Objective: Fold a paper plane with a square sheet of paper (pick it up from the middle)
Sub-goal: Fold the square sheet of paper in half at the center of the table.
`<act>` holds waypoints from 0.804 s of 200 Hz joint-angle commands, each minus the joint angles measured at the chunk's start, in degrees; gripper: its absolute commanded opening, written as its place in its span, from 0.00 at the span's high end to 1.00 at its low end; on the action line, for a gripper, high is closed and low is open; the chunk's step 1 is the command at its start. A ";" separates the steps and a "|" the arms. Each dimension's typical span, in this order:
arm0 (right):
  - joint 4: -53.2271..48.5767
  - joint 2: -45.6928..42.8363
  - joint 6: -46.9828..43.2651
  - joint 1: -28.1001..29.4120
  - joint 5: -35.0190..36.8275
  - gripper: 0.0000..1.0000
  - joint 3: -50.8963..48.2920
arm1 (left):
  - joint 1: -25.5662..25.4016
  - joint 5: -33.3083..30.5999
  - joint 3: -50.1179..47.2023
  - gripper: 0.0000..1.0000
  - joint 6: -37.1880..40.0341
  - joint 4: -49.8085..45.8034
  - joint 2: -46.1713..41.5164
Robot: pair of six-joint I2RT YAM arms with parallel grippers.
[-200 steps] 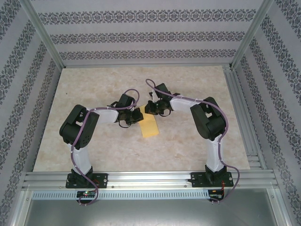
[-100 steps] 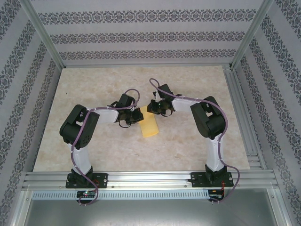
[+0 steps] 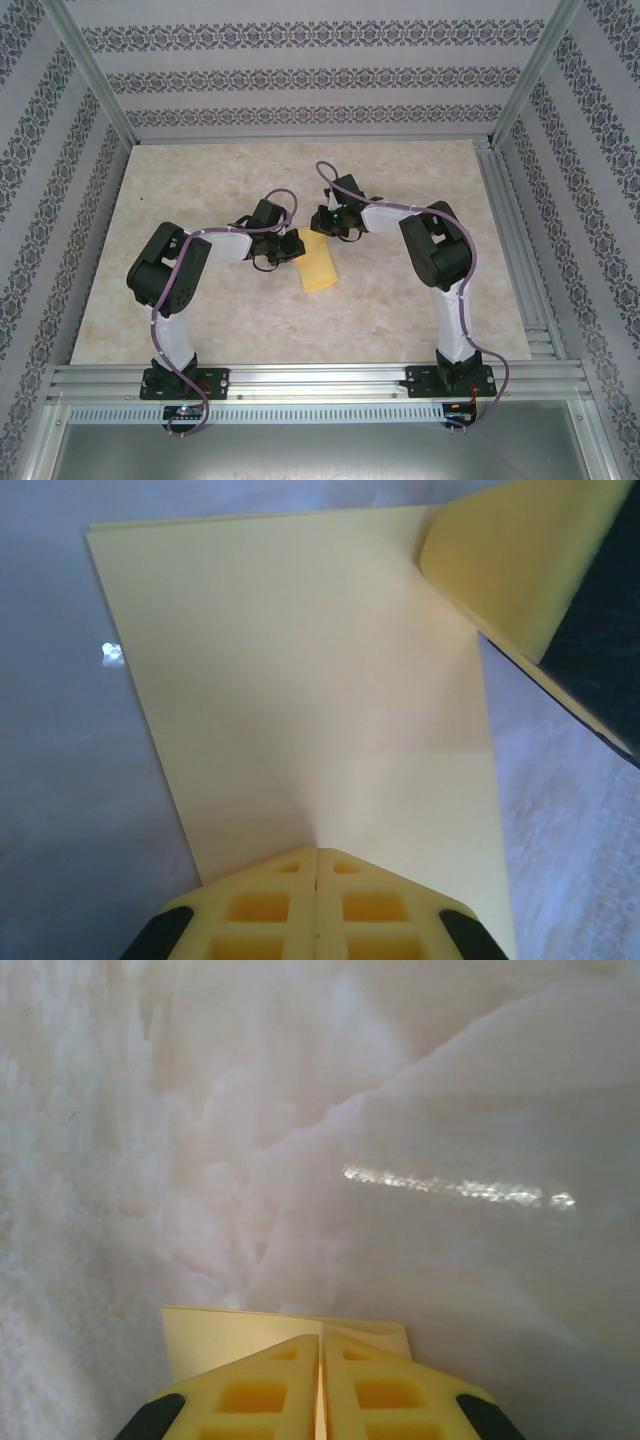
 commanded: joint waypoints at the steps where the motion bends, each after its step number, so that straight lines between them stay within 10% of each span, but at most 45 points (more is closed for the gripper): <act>1: 0.29 1.14 0.70 -0.35 2.72 0.89 0.97 | -0.84 -3.58 -3.15 0.94 1.72 -9.41 5.13; 161: -3.98 -5.68 -2.57 -0.53 -2.37 0.86 0.85 | -0.90 -3.74 -2.99 0.94 1.56 -9.35 5.02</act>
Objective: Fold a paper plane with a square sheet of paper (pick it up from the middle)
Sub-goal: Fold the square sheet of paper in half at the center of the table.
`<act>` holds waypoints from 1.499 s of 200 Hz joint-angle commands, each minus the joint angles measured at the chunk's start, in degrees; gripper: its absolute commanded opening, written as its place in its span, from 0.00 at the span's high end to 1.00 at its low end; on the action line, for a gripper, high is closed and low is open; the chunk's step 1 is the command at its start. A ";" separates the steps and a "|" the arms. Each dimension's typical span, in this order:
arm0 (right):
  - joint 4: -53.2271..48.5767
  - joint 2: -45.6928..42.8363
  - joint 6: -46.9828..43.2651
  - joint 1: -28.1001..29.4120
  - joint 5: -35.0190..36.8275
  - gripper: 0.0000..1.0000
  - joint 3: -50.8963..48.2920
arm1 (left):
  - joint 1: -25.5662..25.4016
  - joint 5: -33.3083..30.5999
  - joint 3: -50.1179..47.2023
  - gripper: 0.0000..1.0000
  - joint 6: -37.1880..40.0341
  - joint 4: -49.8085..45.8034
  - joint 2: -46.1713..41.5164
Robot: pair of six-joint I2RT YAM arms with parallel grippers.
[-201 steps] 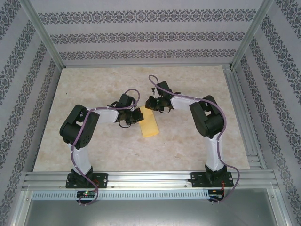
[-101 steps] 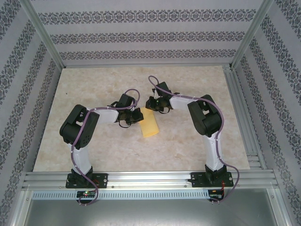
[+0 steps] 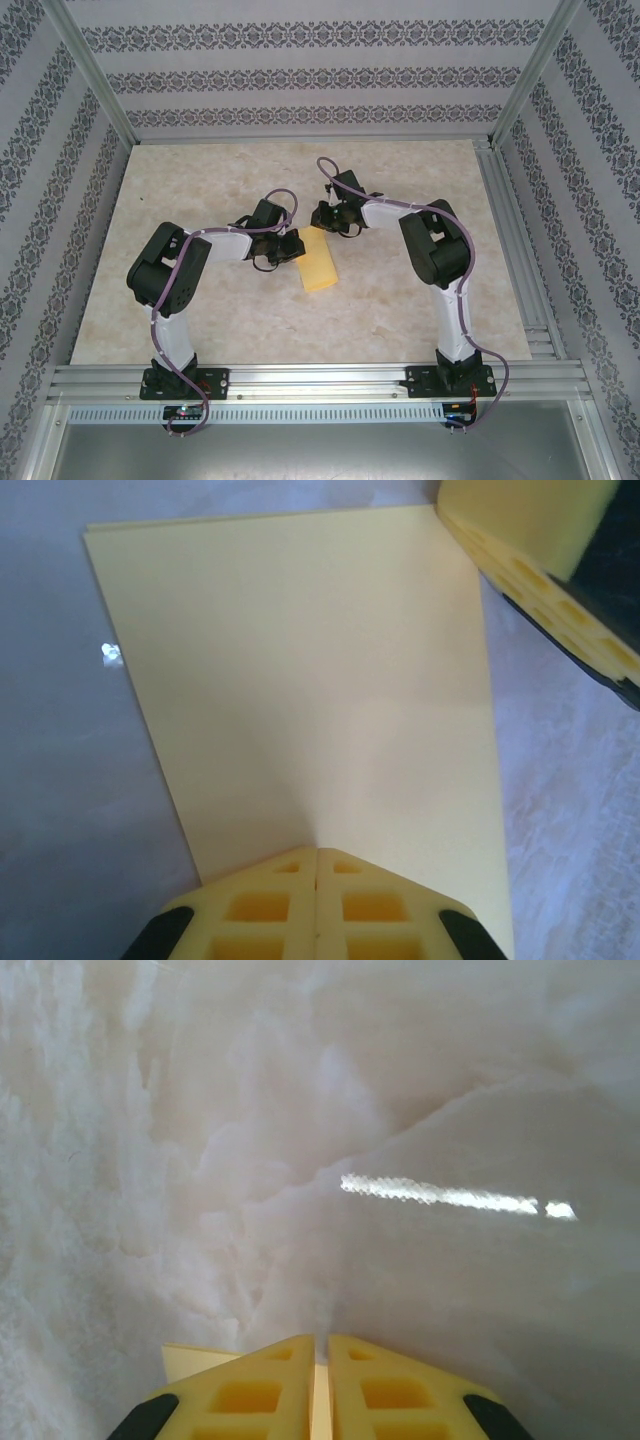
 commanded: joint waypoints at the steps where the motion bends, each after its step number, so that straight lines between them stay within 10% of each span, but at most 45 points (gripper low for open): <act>1: -1.81 -6.59 -2.27 0.31 -2.75 0.86 -2.28 | -0.88 -3.79 -2.99 0.94 1.44 -9.35 5.03; 300: -15.69 -14.83 -13.91 0.73 -7.86 0.89 -18.27 | -0.96 -3.90 -2.90 0.94 0.91 -8.48 5.40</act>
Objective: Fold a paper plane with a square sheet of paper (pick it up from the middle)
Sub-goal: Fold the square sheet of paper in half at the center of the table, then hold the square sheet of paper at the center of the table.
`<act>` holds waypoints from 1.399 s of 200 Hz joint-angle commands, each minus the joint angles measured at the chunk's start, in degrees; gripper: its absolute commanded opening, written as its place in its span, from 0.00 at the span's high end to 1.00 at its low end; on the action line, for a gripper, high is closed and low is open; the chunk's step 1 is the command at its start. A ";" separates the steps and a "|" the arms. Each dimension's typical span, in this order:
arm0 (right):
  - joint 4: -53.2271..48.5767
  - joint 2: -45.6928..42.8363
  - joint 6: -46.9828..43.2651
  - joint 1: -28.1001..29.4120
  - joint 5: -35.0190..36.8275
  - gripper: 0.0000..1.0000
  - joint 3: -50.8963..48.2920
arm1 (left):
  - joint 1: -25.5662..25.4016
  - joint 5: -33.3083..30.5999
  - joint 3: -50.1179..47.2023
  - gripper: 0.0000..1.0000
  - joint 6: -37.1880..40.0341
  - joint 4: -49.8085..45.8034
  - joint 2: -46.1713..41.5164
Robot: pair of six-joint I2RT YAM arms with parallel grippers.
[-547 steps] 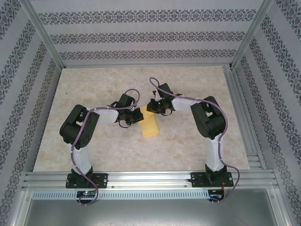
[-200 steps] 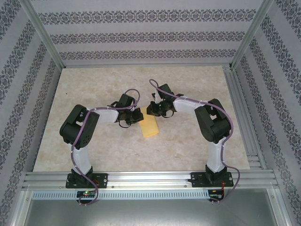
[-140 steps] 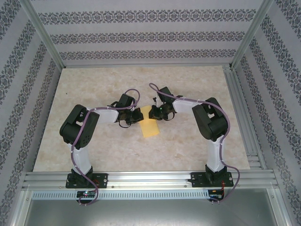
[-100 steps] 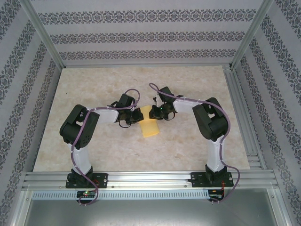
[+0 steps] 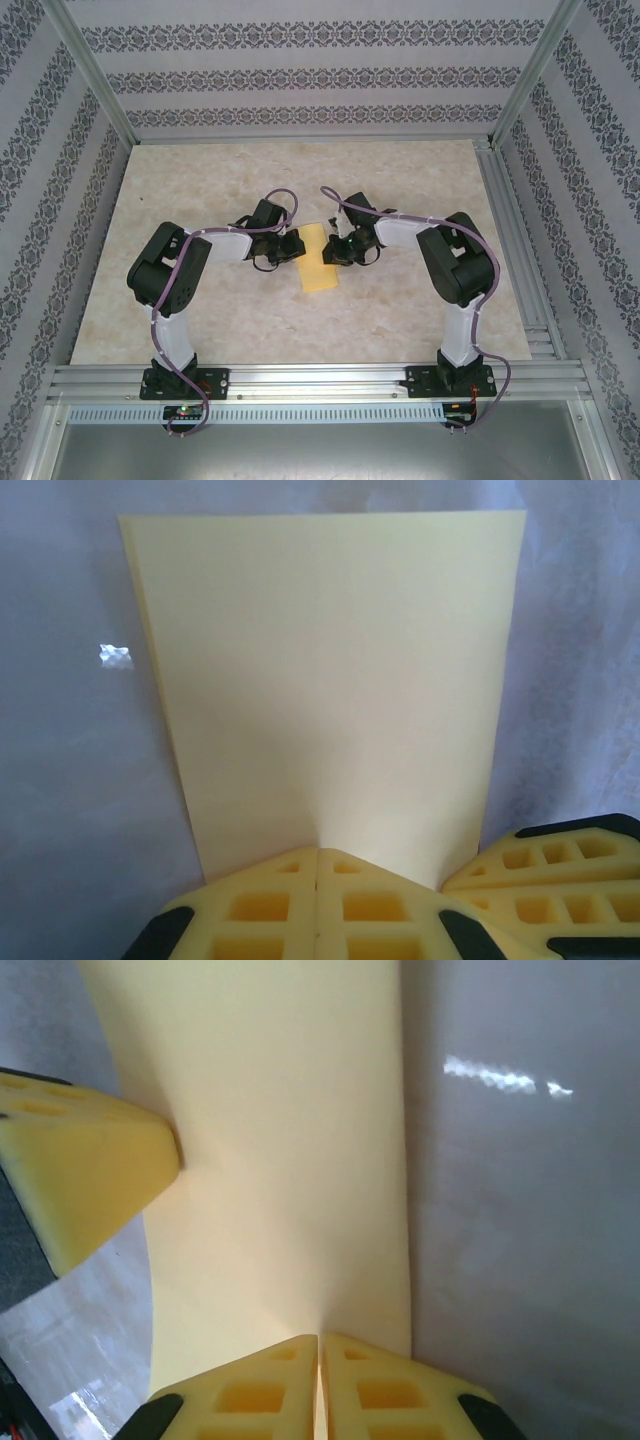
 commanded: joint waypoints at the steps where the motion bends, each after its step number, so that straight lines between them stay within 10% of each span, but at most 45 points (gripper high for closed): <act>1: -4.28 -2.76 -1.73 -0.40 1.42 0.89 -1.64 | -0.95 -4.12 -2.90 0.94 0.91 -8.76 5.29; 280: -0.43 -3.35 0.29 0.85 -0.29 0.91 -9.74 | -3.44 8.45 17.49 0.90 -4.33 1.17 12.38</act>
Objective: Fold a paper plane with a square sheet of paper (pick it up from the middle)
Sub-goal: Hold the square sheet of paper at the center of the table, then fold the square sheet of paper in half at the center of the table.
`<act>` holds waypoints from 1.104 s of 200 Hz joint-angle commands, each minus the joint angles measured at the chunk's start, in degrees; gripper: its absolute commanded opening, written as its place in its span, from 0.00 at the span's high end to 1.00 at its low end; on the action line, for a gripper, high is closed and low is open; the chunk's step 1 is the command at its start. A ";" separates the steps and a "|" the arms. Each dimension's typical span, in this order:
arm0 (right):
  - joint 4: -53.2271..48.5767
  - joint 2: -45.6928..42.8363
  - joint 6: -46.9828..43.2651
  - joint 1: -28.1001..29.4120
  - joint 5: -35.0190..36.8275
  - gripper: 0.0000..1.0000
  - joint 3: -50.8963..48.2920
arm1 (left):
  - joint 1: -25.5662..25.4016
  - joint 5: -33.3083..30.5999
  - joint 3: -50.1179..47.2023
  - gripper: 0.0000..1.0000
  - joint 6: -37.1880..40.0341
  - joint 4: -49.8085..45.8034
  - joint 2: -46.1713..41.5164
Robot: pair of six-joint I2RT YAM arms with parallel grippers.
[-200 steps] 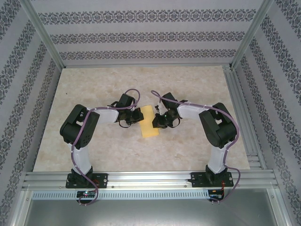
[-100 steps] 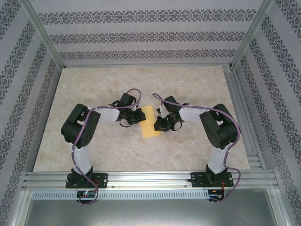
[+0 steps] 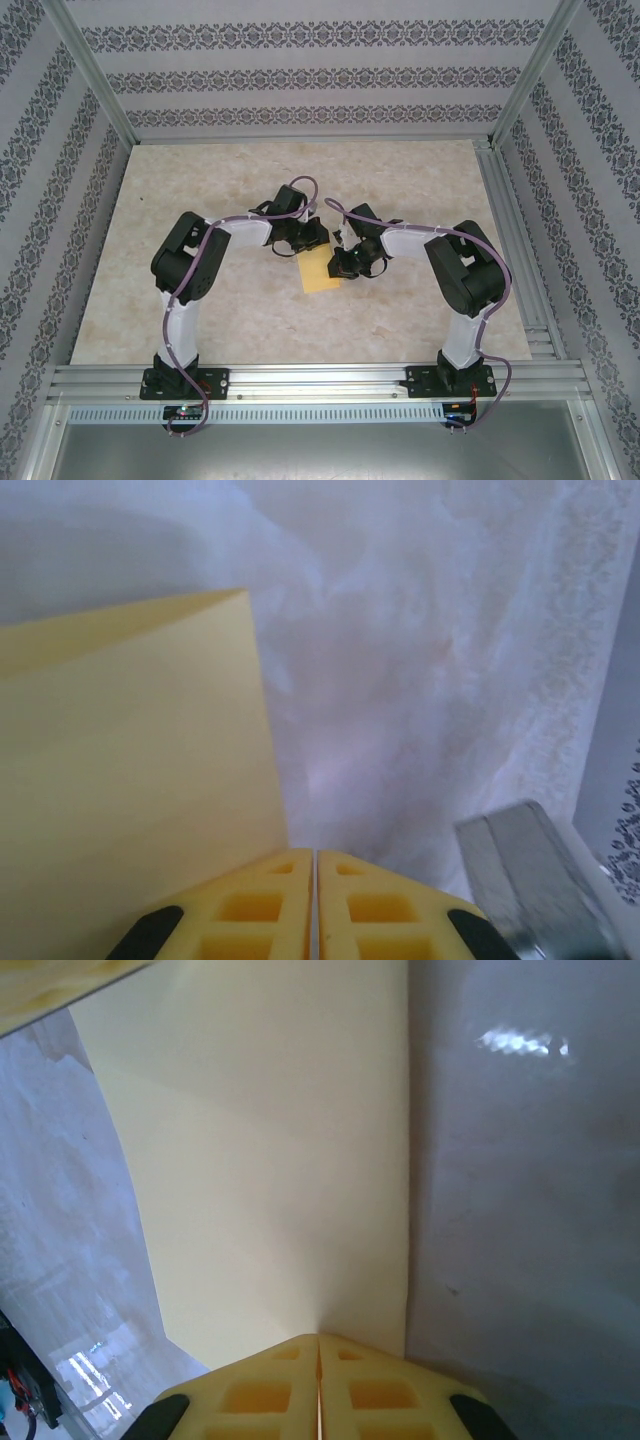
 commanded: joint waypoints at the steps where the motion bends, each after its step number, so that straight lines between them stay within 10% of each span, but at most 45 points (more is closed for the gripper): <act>1: -0.77 1.48 0.18 -0.25 1.56 0.91 -2.13 | -0.32 0.60 2.15 0.90 -1.84 3.16 2.86; 111: -2.24 -5.35 0.56 -0.31 -0.34 0.91 -8.92 | 0.21 -4.16 -0.29 0.91 -0.42 -0.07 4.33; 221: 5.72 0.19 4.53 -3.10 4.44 0.91 6.12 | 0.18 -3.61 -0.47 0.92 -0.44 -1.04 4.15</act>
